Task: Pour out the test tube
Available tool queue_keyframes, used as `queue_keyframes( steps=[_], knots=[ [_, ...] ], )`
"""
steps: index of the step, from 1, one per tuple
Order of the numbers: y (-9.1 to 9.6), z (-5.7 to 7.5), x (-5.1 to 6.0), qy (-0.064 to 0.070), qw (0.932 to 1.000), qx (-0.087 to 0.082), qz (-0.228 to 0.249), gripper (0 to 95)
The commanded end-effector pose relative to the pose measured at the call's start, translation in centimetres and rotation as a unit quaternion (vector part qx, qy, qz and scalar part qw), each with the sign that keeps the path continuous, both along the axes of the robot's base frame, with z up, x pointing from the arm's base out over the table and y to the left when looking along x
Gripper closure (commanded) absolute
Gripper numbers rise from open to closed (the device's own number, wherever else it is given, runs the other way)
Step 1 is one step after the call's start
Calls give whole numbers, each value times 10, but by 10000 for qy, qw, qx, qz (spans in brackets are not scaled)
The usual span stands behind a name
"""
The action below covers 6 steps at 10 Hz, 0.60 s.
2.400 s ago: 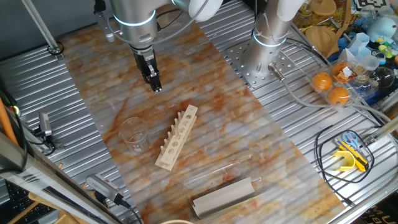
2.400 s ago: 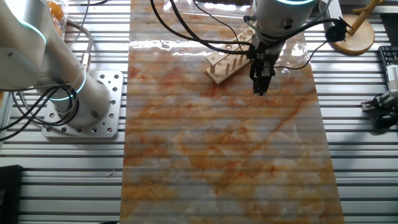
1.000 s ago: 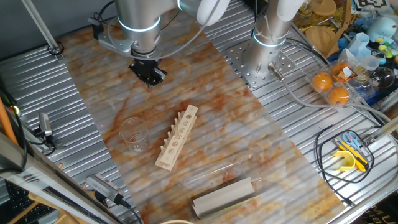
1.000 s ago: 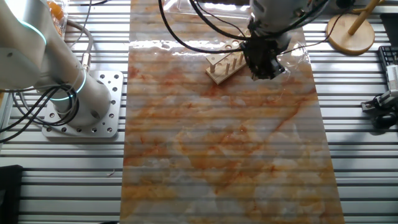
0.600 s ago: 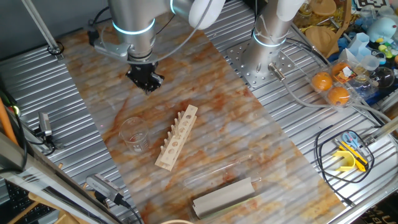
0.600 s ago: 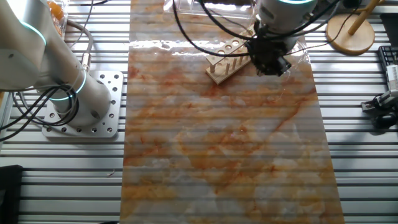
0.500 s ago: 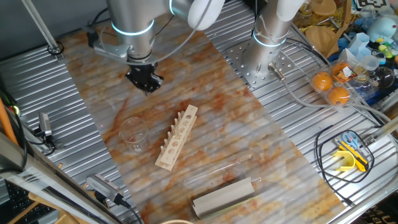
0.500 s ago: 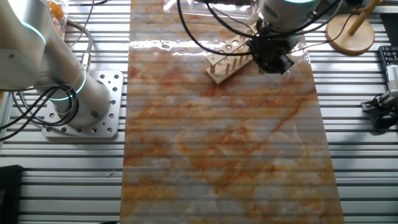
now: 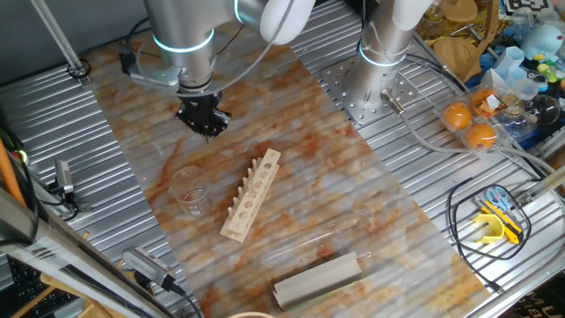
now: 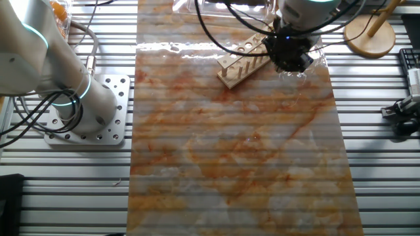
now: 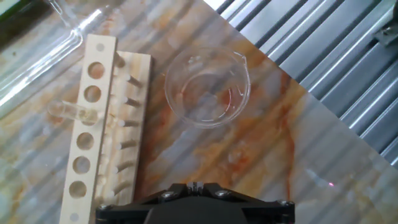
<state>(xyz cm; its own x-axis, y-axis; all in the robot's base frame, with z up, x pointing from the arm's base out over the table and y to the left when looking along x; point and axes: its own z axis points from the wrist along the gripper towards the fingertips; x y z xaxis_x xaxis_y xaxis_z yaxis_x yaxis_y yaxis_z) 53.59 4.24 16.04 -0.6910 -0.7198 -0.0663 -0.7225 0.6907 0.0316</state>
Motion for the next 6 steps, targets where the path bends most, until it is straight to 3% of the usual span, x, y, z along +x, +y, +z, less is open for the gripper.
queue_keyframes(
  steps=[1,3,6],
  knots=[
    [0,0,-2,-72,9986,297,428,950],
    [2,1,-1,-66,9964,602,588,950],
    [10,-4,4,-179,9901,868,1085,950]
  ],
)
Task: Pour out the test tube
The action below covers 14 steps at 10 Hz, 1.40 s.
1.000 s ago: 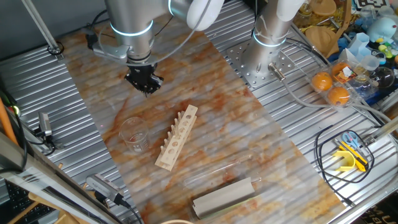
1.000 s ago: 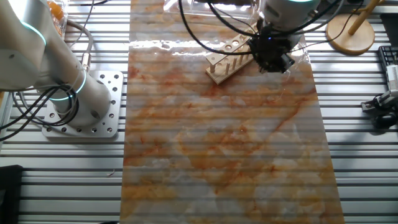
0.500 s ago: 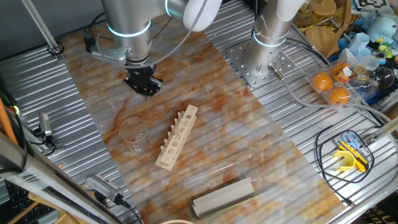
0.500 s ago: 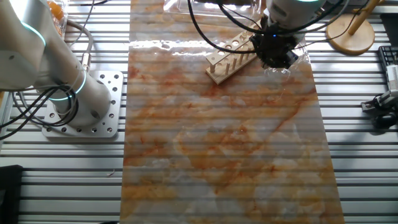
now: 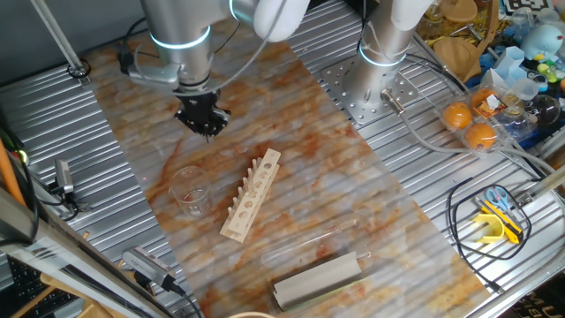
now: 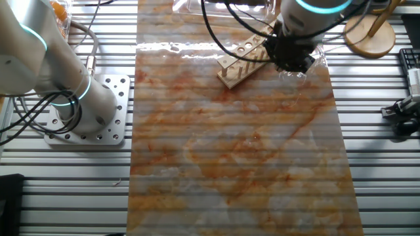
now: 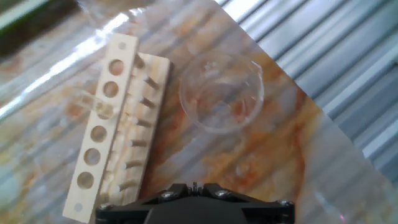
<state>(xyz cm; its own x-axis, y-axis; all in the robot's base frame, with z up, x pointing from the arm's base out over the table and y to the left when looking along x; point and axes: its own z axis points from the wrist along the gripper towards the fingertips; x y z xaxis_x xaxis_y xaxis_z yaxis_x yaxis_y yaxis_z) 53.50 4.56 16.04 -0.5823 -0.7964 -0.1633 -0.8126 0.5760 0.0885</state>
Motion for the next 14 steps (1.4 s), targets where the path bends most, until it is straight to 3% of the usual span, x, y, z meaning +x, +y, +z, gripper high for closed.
queue_keyframes(
  steps=[1,6,9,11,12,14],
  knots=[
    [10,-6,7,-106,9980,449,432,950],
    [12,-7,8,-218,9946,692,746,950],
    [12,-7,8,-160,9968,532,574,950],
    [12,-8,8,-81,9990,305,301,950],
    [12,-8,8,-10,9996,269,74,950],
    [13,-8,8,-41,9997,229,99,950]
  ],
)
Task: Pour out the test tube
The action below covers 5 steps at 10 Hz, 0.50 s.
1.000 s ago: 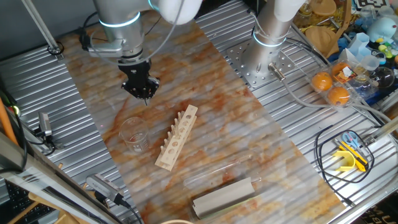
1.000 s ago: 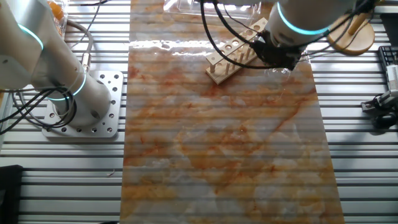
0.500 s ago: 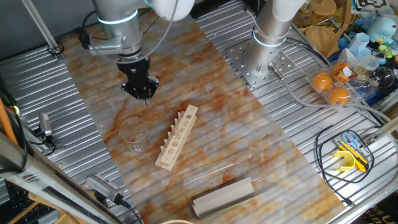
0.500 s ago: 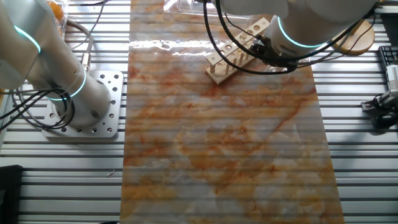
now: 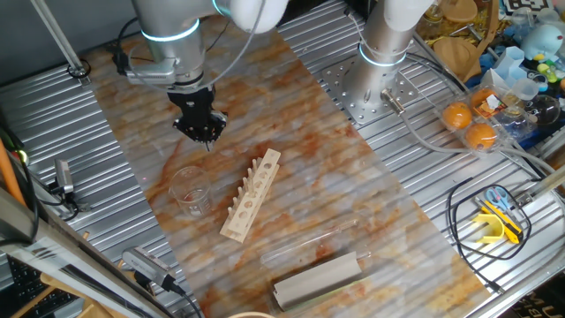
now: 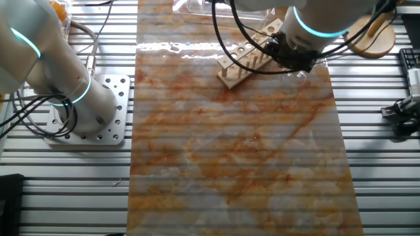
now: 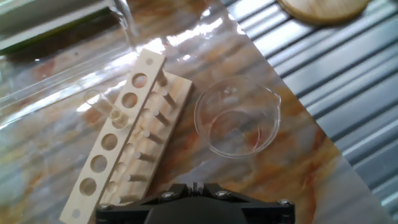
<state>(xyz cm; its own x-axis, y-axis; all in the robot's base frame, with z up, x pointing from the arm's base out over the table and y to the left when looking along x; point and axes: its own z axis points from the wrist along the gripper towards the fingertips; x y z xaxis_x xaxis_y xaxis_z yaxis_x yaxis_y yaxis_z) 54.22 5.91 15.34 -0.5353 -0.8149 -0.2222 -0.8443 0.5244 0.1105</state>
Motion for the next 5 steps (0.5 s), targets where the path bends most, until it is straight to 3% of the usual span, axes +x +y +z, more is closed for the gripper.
queue_keyframes(
  steps=[1,2,4,5],
  knots=[
    [0,-1,1,26,9996,-262,-124,950],
    [0,-1,1,25,9995,-301,-96,950],
    [-1,-1,1,33,9982,-582,135,950],
    [-1,-2,1,22,9951,-916,379,950]
  ],
)
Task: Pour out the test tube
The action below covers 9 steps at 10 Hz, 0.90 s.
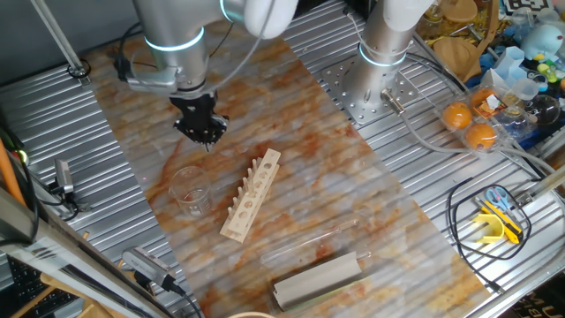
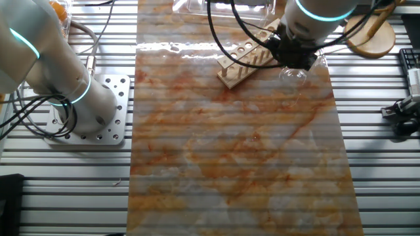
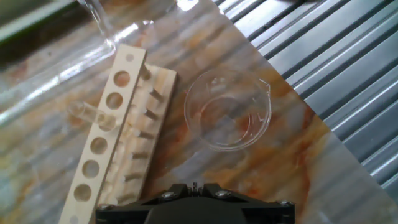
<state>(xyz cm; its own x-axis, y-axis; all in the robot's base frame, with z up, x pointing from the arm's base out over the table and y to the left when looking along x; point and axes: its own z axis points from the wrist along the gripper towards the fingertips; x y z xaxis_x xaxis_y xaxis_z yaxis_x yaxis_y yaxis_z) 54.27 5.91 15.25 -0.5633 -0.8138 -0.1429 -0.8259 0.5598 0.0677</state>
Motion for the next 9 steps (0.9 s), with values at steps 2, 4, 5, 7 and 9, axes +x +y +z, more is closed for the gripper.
queue_keyframes(
  steps=[2,4,5,7,9],
  knots=[
    [-1,-1,0,12,9980,-433,471,950],
    [-1,-1,0,8,9973,-522,520,950],
    [-1,-1,0,-23,9948,-661,779,950],
    [-1,-1,0,-60,9949,-353,947,950],
    [-1,-1,0,-34,9872,-839,1357,950]
  ],
)
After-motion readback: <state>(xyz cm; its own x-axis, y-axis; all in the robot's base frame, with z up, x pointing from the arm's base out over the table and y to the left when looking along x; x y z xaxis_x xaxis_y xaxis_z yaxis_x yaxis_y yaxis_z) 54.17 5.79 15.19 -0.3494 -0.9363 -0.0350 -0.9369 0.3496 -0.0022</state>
